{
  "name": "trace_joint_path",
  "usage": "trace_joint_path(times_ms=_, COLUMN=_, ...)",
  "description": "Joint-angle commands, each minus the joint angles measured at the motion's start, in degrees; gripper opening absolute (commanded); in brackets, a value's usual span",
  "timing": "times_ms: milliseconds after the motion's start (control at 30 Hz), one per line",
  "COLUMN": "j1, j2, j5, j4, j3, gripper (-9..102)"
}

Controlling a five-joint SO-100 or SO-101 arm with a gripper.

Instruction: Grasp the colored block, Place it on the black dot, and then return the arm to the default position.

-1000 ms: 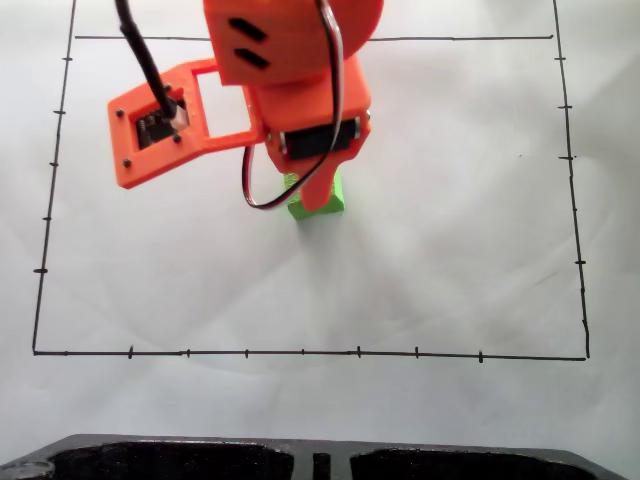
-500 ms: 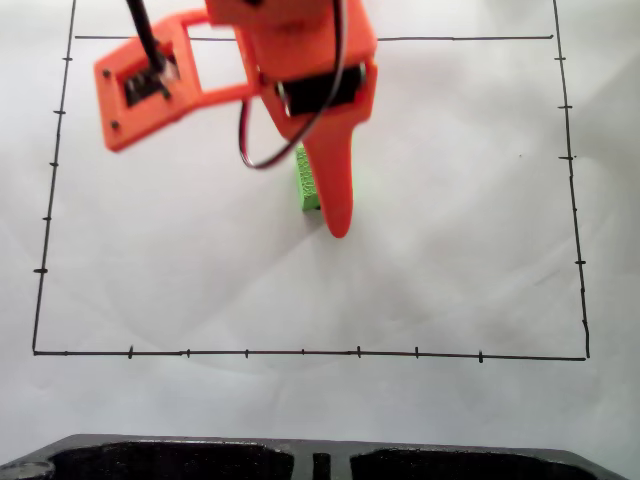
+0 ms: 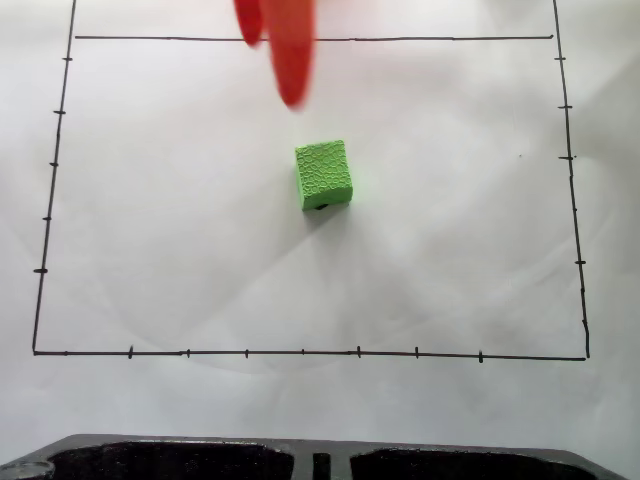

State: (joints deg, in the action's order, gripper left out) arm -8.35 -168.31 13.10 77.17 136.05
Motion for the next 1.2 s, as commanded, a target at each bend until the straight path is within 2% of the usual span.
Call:
trace_joint_path(times_ms=0, j1=-3.25, j2=-9.05, j5=2.55, j4=0.79, j3=3.16, gripper=33)
trace_joint_path(times_ms=133, j1=-5.27, j2=-18.54, j5=4.04, j4=1.85, j3=8.53, gripper=25)
trace_joint_path(times_ms=300, j1=-6.33, j2=-18.90, j5=2.02, j4=0.18, j3=12.74, gripper=0)
trace_joint_path(times_ms=600, j1=-7.29, j2=-18.90, j5=-11.51, j4=-5.89, j3=22.59, gripper=0)
trace_joint_path(times_ms=767, j1=-7.91, j2=-18.90, j5=-12.92, j4=-10.20, j3=27.60, gripper=0)
trace_joint_path(times_ms=967, j1=-8.44, j2=-18.90, j5=-12.92, j4=-19.16, j3=35.07, gripper=0)
trace_joint_path(times_ms=1167, j1=-7.56, j2=-18.90, j5=-14.94, j4=-21.18, j3=36.74, gripper=0)
